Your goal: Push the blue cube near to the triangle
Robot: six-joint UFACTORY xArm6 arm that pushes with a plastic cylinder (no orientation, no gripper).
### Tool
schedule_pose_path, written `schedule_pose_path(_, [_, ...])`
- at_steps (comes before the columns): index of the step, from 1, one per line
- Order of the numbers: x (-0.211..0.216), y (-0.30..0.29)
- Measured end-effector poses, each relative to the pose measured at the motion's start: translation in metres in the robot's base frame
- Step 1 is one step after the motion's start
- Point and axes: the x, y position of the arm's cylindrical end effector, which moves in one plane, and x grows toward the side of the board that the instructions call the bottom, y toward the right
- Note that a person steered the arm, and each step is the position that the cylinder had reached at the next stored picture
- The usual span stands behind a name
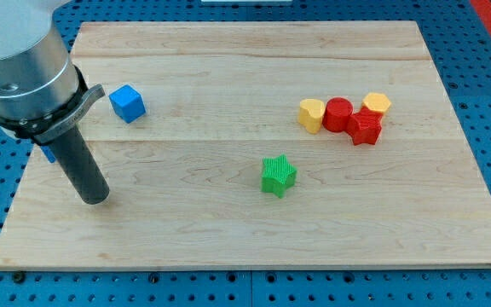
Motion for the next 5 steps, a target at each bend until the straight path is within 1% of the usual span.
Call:
schedule_pose_path(1, [-0.074,0.041])
schedule_pose_path(2, [-0.151,0.041])
schedule_pose_path(3, [-0.193,0.017])
schedule_pose_path(4, [-0.241,0.029])
schedule_pose_path(5, [-0.203,-0.001])
